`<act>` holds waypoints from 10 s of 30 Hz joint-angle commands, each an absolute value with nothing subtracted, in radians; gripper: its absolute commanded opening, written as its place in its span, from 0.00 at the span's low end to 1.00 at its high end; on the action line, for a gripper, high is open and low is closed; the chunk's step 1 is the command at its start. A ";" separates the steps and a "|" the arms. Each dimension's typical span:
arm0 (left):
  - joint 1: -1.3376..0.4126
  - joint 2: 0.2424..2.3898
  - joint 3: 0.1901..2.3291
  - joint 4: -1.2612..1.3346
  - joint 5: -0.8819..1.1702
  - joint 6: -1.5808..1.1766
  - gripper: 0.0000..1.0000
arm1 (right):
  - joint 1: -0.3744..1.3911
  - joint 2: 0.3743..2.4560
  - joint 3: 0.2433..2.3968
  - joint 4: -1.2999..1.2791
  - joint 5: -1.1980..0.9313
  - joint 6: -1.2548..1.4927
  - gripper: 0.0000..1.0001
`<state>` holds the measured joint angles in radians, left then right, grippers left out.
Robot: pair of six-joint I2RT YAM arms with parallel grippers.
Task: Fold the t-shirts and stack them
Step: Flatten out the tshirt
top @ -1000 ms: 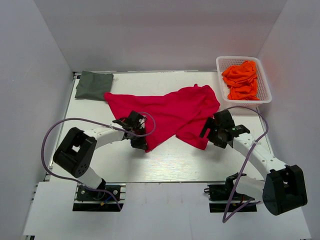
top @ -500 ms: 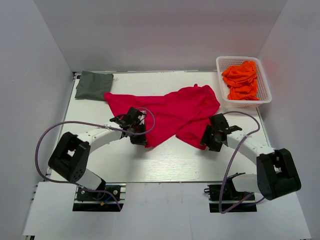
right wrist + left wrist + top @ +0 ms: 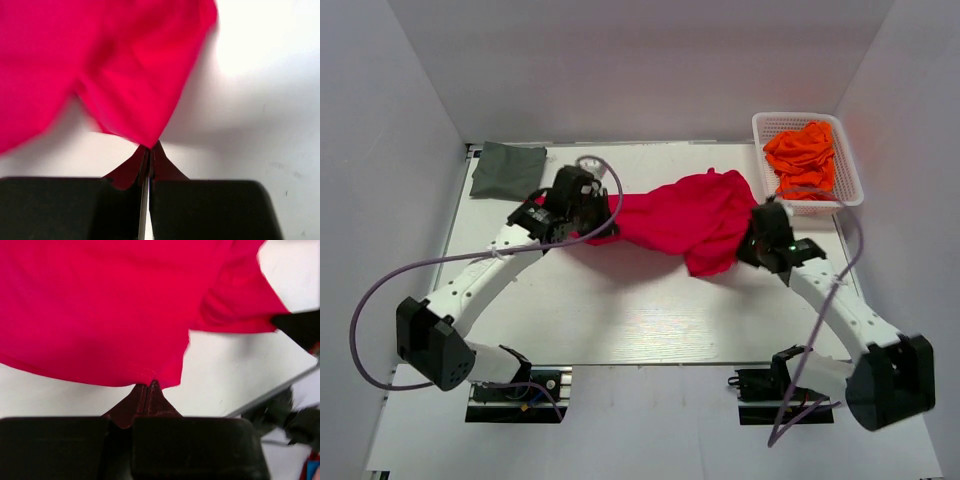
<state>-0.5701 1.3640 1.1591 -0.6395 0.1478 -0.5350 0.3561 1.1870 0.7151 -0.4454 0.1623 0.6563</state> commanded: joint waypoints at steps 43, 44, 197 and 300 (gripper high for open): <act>-0.565 0.982 2.046 -0.908 -0.614 -0.377 0.00 | 0.347 0.719 1.800 -0.535 0.462 0.143 0.00; -0.565 0.982 2.036 -0.917 -0.603 -0.386 0.00 | 0.348 0.721 1.789 -0.534 0.465 0.150 0.00; -0.295 1.379 0.730 -0.417 -0.075 -0.686 0.53 | 0.253 1.743 1.302 -0.488 0.393 0.419 0.00; -0.232 1.580 1.262 -0.231 -0.563 -0.554 0.00 | 0.196 1.486 1.290 0.031 0.382 0.235 0.00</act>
